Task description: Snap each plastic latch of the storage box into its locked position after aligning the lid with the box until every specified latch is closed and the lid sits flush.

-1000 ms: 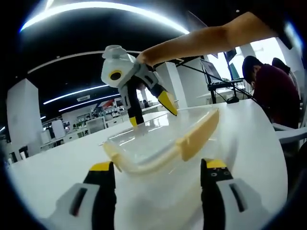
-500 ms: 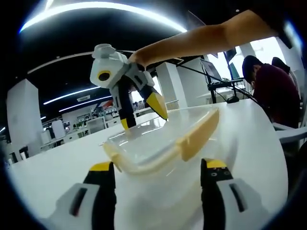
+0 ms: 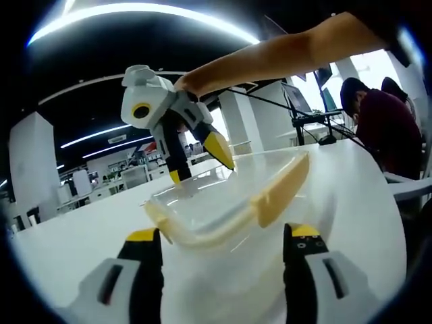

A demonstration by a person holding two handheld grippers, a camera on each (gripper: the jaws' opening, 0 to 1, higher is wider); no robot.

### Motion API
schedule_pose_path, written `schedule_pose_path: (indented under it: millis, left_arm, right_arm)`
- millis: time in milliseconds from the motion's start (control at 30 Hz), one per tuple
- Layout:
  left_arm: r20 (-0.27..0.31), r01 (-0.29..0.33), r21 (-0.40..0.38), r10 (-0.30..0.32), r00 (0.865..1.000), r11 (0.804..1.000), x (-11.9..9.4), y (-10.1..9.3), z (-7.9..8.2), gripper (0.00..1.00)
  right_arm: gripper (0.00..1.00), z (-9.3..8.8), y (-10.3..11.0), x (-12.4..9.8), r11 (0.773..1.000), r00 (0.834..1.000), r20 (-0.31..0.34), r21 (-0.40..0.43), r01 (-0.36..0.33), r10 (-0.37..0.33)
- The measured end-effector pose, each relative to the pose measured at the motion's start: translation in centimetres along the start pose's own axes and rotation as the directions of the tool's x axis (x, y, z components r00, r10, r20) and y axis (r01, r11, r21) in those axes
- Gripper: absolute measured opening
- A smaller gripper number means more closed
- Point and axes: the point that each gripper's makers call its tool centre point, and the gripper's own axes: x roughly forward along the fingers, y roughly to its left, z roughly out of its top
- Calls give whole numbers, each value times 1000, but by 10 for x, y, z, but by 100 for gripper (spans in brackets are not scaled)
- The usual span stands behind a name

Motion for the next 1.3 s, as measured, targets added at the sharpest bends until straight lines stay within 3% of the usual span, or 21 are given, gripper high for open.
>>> schedule_pose_path:
  millis: [133, 333, 767, 867, 1033, 1133, 1300]
  left_arm:
    - [-1, -3, 3, 3, 1000, 1000, -1, -1, 1, 71]
    - [-1, -4, 1, 4, 1000, 1000, -1, -2, 1, 72]
    - [11, 28, 10, -28, 1000, 1000, 1, -2, -2, 74]
    - [10, 32, 21, -33, 999, 999, 2, -1, -3, 75]
    - [11, 87, -3, -87, 996, 996, 6, 0, -6, 89]
    - [54, 117, -55, -114, 992, 992, 5, -2, 2, 95]
    - [137, 111, -119, -95, 986, 987, -5, 5, 16, 94]
  right_arm:
    - [39, 0, 1, 0, 1000, 1000, -2, 5, -4, 4]
    - [46, -1, 1, -1, 999, 1000, -1, 39, 8, -8]
    - [52, -2, 4, -2, 993, 990, 104, 80, 88, -96]
    - [69, -4, -2, -5, 987, 980, 129, 75, 141, -149]
    - [72, 0, -4, -16, 978, 959, 202, 104, 182, -200]
    - [80, 0, -5, -20, 972, 947, 227, 121, 203, -226]
    - [83, -6, -4, -25, 965, 933, 253, 127, 229, -255]
